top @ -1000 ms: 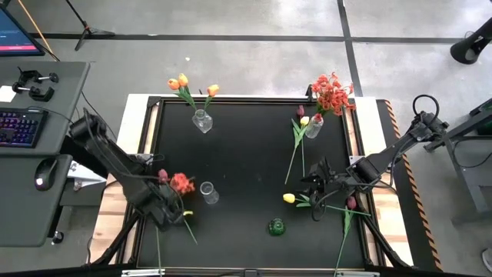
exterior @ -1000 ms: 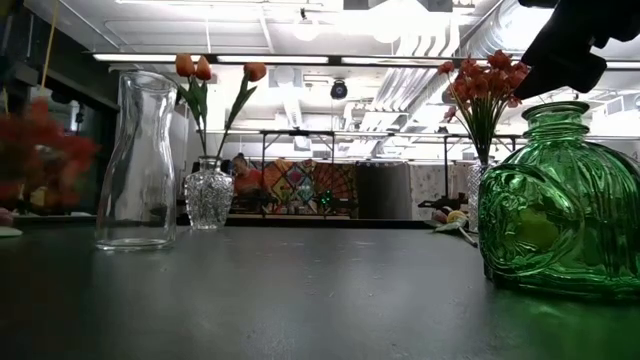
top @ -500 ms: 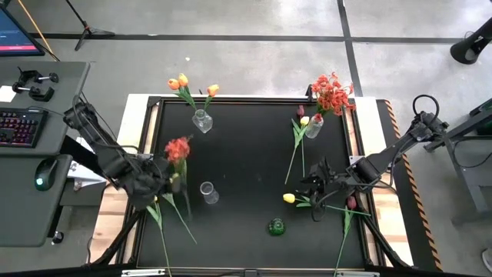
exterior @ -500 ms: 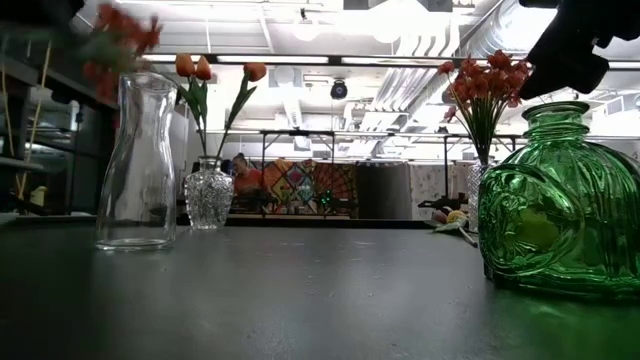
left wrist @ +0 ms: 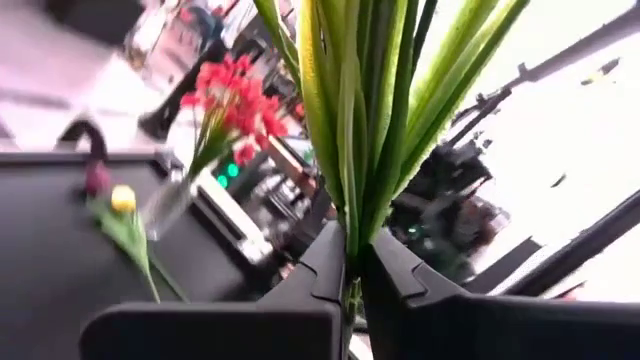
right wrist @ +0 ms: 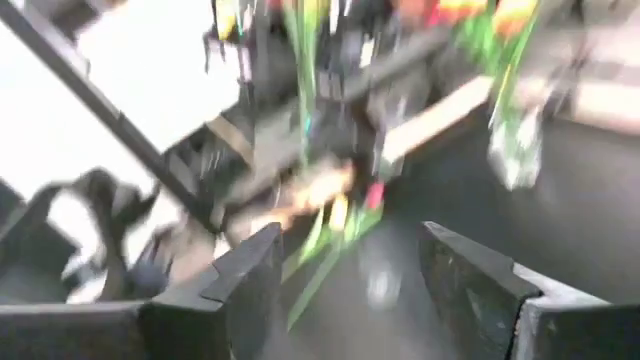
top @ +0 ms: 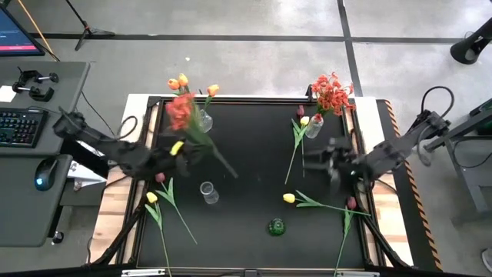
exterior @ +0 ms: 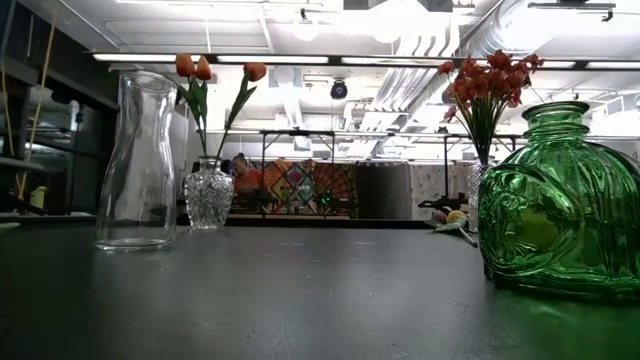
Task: Sort flowers into vase by color
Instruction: Put the red flowers into the top right transparent vase
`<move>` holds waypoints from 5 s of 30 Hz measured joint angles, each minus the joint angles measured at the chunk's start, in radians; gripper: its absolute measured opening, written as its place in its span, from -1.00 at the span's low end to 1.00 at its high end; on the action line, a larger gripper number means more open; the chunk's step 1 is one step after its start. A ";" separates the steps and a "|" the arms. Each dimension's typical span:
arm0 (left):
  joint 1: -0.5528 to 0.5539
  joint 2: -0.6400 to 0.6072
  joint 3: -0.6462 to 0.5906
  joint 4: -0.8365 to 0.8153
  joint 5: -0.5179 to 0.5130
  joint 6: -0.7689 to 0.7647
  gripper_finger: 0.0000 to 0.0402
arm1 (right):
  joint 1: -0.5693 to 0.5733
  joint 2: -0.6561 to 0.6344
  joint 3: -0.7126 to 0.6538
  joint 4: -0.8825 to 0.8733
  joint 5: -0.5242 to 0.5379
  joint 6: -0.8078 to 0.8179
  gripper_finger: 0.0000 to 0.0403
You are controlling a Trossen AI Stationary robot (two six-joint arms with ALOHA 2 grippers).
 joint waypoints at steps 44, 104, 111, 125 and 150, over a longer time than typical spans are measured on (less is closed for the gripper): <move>0.679 1.322 0.915 0.521 0.506 0.312 -1.00 | 0.000 -0.002 0.241 0.011 0.483 -0.444 0.10; 0.671 1.434 1.125 0.309 0.716 0.449 -1.00 | -0.117 0.013 0.241 0.069 0.392 -0.457 0.10; 0.694 1.404 1.126 0.274 0.727 0.450 -1.00 | -0.117 0.012 0.241 0.069 0.392 -0.460 0.10; 0.727 1.376 1.126 0.201 0.813 0.468 -1.00 | -0.117 0.012 0.241 0.059 0.358 -0.464 0.10; 0.809 0.965 1.081 -0.307 1.090 0.615 -1.00 | -0.081 0.119 0.100 -0.934 -0.112 0.591 0.10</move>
